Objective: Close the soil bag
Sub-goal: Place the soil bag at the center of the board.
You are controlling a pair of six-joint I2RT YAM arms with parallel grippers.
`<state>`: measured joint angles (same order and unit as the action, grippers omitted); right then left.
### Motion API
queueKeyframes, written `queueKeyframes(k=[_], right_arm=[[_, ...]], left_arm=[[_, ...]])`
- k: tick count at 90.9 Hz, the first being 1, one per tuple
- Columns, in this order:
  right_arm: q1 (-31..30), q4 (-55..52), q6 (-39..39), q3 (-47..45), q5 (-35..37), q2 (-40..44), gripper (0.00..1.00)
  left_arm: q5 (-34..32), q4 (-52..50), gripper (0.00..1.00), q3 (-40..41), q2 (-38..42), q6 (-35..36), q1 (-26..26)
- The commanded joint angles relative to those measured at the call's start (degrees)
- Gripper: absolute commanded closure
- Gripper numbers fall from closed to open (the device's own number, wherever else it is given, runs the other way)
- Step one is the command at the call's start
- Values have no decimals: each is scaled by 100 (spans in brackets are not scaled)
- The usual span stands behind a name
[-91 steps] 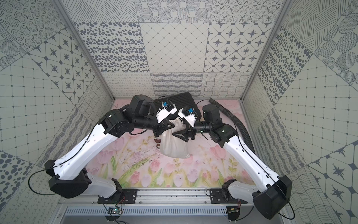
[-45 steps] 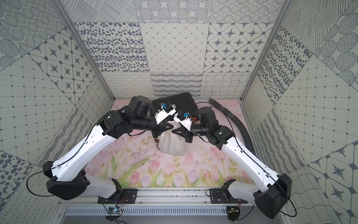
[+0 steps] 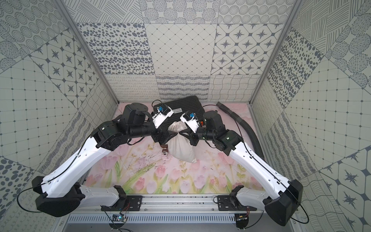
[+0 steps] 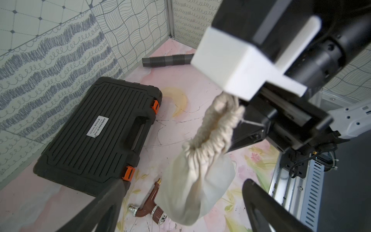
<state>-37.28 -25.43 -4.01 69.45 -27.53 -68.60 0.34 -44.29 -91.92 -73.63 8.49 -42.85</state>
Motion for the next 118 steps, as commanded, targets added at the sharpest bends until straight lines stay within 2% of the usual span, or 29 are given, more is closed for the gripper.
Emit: queueKeyframes(k=[1, 18, 34, 68, 90, 118], right_arm=[[-30, 1042, 457, 548, 636, 321, 100], [-23, 1045, 814, 937, 1946, 246, 100], [-18, 1029, 839, 1422, 3115, 10, 100], [20, 885, 170, 2088, 4597, -615, 100], [465, 882, 121, 2086, 4874, -916, 100], [1067, 969, 231, 1881, 4806, -1202, 100]], left_arm=[[-1318, 439, 4, 372, 301, -342, 161], [-1637, 436, 4, 977, 663, -959, 523], [-1557, 440, 4, 1354, 915, -1423, 918], [-1267, 389, 4, 1916, 1179, -1876, 1326], [-1288, 377, 4, 2067, 1215, -1899, 1367], [-1381, 399, 4, 2204, 1238, -1969, 1376]])
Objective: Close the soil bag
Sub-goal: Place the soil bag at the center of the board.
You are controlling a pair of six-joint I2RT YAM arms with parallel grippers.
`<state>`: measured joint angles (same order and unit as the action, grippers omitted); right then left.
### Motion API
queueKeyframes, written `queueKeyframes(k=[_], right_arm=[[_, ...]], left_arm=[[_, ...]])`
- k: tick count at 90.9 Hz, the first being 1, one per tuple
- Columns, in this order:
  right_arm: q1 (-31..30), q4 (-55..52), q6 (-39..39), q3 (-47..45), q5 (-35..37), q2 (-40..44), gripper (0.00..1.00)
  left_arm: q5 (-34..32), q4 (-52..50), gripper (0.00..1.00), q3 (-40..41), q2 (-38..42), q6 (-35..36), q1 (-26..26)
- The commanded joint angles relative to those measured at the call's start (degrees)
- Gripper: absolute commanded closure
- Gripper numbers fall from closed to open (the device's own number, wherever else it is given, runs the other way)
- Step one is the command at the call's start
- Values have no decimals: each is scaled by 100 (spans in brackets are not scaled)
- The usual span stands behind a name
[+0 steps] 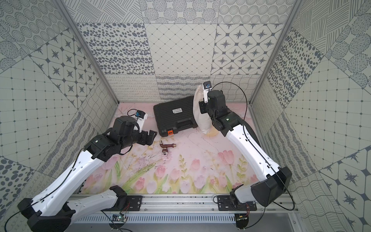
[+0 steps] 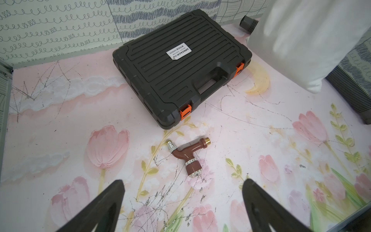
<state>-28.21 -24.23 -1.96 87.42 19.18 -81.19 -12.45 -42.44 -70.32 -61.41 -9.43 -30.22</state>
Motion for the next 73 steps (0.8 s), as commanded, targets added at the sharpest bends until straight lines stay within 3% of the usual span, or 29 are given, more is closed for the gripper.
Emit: queueKeyframes(k=[1, 29, 73], right_arm=[[181, 858, 27, 66, 132, 54, 100], [726, 1200, 114, -480, 114, -172, 100], [817, 1871, 270, -1140, 751, -508, 100]], left_arm=[[-105, 216, 4, 45, 15, -179, 113], [-91, 223, 4, 93, -67, -156, 108], [-121, 205, 4, 172, -107, -70, 118]])
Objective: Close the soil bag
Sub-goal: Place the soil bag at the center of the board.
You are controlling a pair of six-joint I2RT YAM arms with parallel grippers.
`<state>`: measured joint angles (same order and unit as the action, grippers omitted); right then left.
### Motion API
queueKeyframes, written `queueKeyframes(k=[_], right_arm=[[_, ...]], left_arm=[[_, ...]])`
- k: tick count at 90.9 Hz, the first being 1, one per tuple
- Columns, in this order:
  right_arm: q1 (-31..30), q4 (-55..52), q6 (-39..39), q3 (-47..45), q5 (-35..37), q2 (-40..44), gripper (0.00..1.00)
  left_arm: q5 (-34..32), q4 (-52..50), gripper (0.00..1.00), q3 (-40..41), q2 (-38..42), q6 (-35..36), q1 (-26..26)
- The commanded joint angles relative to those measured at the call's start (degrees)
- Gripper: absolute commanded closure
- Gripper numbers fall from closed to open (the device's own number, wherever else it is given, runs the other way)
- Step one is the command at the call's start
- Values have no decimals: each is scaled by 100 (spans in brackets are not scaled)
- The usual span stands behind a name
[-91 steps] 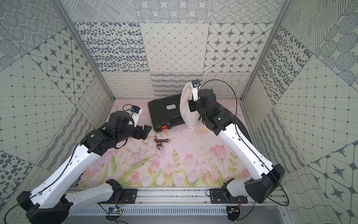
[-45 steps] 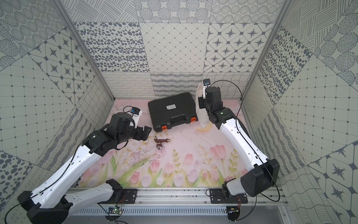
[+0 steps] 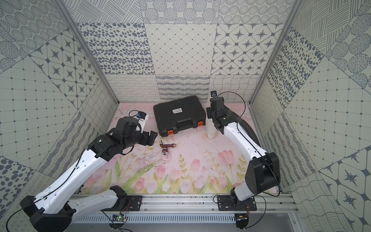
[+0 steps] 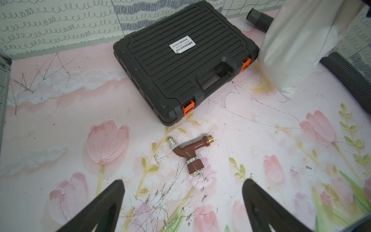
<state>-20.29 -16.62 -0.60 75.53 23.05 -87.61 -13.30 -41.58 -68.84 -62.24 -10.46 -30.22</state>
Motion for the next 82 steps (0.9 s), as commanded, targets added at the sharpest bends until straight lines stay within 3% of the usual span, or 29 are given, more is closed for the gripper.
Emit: queueKeyframes(k=[1, 26, 51, 72, 82], right_arm=[[30, 1127, 137, 41, 379, 141, 100], [-2, 1136, 438, 62, 767, -38, 100], [-427, 1109, 782, 106, 1420, -618, 100], [-821, 1117, 851, 536, 1077, -1371, 100], [-853, 1139, 961, 712, 375, -1699, 100]], left_arm=[[-38, 122, 4, 26, -29, 38, 115], [-37, 197, 4, 35, -157, 97, 141], [16, 196, 4, 85, -193, 83, 154], [-23, 88, 4, 116, -153, 132, 186], [-39, 42, 4, 138, -107, 131, 209]])
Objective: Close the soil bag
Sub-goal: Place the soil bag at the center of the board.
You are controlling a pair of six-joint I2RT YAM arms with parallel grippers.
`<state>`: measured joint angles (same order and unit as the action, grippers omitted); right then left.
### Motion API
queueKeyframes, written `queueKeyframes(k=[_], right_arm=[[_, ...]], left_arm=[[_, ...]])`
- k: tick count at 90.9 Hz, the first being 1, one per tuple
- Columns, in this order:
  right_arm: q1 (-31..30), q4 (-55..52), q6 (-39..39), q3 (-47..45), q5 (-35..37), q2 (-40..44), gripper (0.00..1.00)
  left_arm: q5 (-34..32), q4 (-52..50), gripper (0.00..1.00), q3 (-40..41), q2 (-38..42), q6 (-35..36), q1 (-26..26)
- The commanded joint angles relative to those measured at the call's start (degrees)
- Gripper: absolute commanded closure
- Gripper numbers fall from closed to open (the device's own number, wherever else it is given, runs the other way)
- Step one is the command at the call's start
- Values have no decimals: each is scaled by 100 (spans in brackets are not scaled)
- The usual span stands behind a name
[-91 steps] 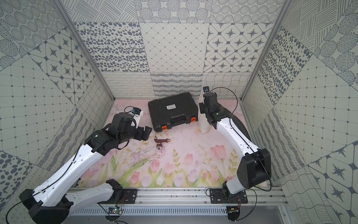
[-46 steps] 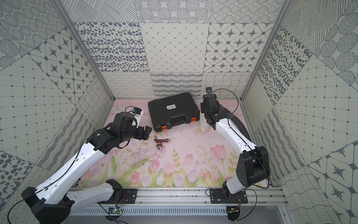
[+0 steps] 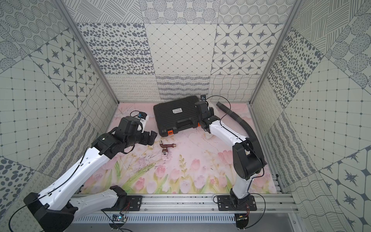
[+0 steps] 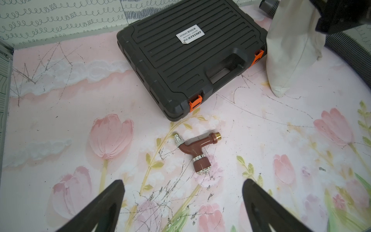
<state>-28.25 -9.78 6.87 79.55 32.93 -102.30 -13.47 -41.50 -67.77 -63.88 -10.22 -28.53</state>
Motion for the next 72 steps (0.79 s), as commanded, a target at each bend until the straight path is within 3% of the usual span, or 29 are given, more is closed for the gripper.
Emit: queueKeyframes(k=[1, 23, 33, 43, 48, 64, 72], right_arm=[[-58, 457, 224, 326, -678, -269, 100], [-20, 495, 380, 733, -2318, -891, 98], [0, 460, 526, 792, -2849, -1106, 76], [22, 460, 665, 714, -3367, -1141, 39], [19, 464, 664, 645, -3564, -1081, 25], [-5, 477, 644, 270, -3736, -620, 5], [1, 477, 656, 69, -3953, -302, 3]], left_arm=[[-22, 30, 4, 33, 67, 107, 45], [-49, -31, 4, 62, 109, 155, 85], [-54, -47, 4, 77, 120, 169, 88], [-58, -44, 4, 118, 145, 162, 91], [-54, -43, 4, 146, 162, 164, 89], [-58, 4, 4, 193, 194, 135, 88], [-43, 40, 4, 190, 197, 98, 98]])
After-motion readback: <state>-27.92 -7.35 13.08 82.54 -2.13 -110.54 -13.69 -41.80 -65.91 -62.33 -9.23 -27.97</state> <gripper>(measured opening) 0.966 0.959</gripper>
